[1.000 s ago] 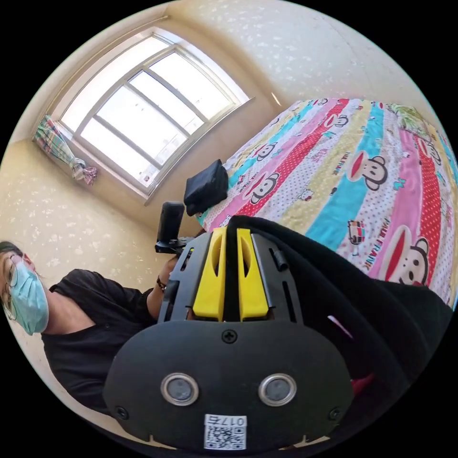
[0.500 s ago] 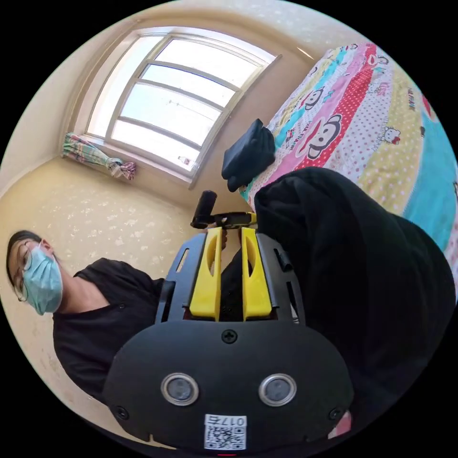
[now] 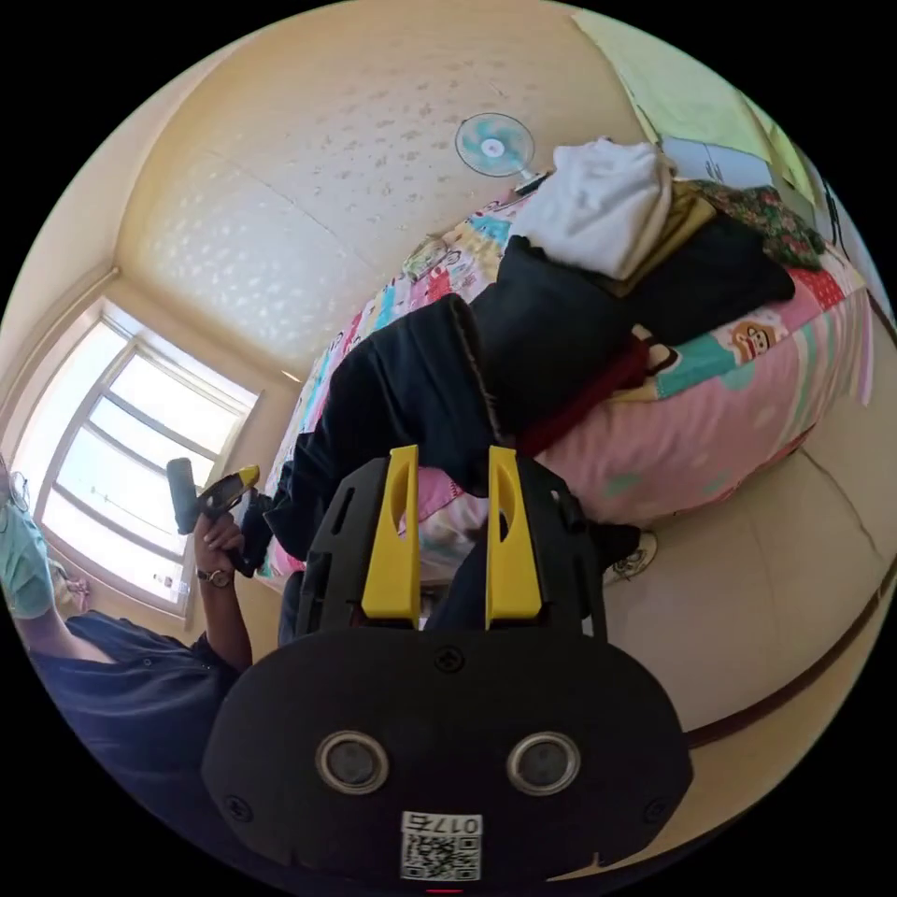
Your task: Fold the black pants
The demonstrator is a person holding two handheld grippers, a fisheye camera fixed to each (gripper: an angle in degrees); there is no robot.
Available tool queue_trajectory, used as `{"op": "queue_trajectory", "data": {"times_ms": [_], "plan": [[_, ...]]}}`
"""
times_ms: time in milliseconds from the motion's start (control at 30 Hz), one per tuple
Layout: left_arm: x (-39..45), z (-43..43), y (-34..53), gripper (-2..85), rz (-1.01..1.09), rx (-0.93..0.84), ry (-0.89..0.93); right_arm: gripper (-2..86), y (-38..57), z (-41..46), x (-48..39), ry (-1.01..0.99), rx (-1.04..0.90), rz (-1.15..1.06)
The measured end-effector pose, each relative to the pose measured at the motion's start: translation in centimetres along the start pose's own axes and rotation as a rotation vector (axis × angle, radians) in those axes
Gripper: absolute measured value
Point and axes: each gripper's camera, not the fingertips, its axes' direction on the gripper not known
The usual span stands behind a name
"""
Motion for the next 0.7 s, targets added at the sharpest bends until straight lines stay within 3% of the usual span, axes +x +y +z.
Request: {"op": "queue_trajectory", "data": {"times_ms": [233,500,700], "plan": [[4.2,9.4,1.9,-1.0,0.027,-0.138,0.116,12.5,0.6,2.0,2.6,-0.098,0.093,-0.169],[7.4,12.1,5.1,1.0,0.119,-0.140,0.040,3.8,0.1,4.1,0.5,-0.626,-0.053,-0.260],[9.9,12.4,7.6,11.8,0.145,-0.070,-0.079,2.6,-3.1,4.5,-14.4,-0.443,-0.244,-0.527]]}}
